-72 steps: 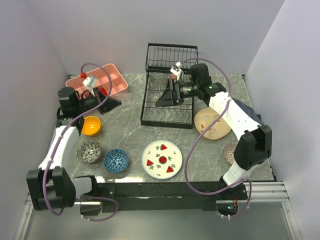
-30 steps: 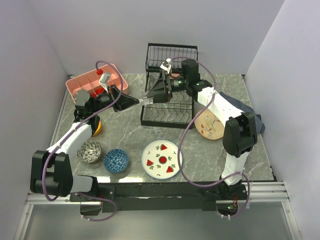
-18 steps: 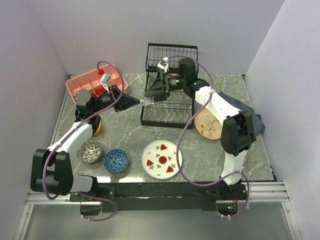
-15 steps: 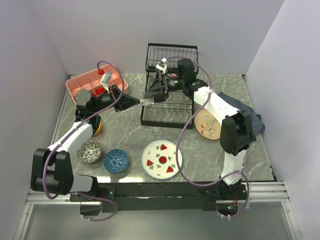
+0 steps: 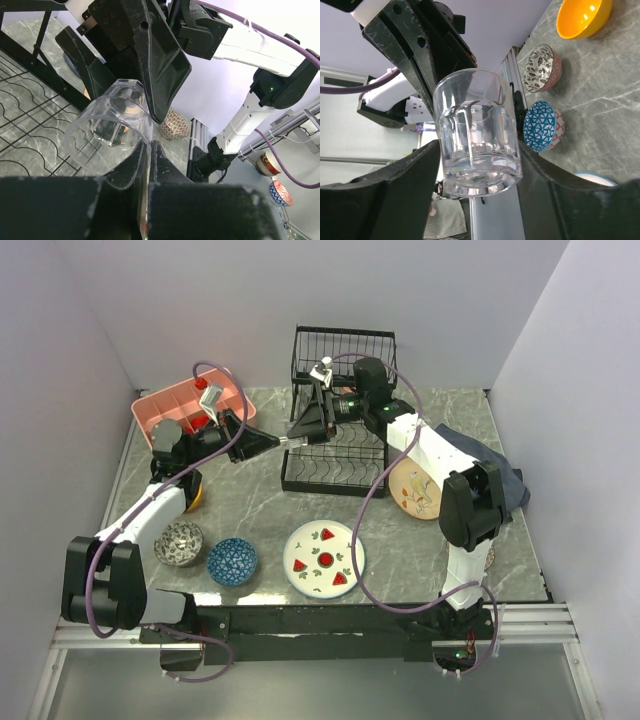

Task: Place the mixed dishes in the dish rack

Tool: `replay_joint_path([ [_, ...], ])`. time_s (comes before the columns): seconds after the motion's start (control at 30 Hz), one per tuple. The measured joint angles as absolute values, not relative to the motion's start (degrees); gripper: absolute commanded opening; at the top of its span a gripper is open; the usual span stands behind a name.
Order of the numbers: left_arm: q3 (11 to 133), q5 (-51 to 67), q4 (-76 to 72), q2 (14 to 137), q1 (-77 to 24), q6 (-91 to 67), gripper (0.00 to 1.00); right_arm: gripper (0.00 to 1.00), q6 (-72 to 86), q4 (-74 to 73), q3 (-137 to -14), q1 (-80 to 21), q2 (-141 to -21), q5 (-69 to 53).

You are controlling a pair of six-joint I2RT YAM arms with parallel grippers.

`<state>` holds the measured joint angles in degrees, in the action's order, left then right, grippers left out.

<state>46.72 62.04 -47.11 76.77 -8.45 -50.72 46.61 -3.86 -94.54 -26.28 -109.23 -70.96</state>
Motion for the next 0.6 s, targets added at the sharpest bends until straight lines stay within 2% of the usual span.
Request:
replay_joint_path([
  [0.03, 46.7, 62.02, -47.13, 76.77, -8.45, -50.74, 0.06, 0.61, 46.41, -3.92, -94.56, -26.28, -109.23, -70.85],
  [0.07, 46.72, 61.95, -47.13, 76.77, -8.45, -50.72, 0.14, 0.55, 46.19, -4.14, -94.54, -26.28, -109.23, -70.83],
  [0.1, 46.72, 61.84, -47.03, 76.77, -8.45, -50.57, 0.23, 0.52, 45.69, -4.43, -94.54, -26.26, -109.23, -70.81],
  [0.13, 46.72, 61.76, -46.83, 76.77, -8.45, -50.26, 0.37, 0.49, 45.01, -4.73, -94.56, -26.22, -109.23, -70.67],
  [0.2, 46.72, 61.49, -45.67, 76.77, -8.47, -49.58, 0.45, 0.45, 42.72, -6.61, -94.85, -26.22, -109.21, -70.04],
  [0.23, 46.72, 61.32, -44.82, 76.77, -8.47, -49.19, 0.55, 0.44, 41.08, -7.97, -95.09, -26.22, -109.21, -69.38],
  [0.43, 48.51, 60.01, -35.9, 76.77, -8.47, -43.35, 0.66, 0.43, 28.32, -21.04, -100.53, -25.89, -109.1, -63.81],
  [0.6, 53.74, 59.75, -21.45, 75.96, -8.23, -31.83, 0.69, 0.39, 12.49, -36.29, -108.77, -24.62, -109.19, -54.78],
])
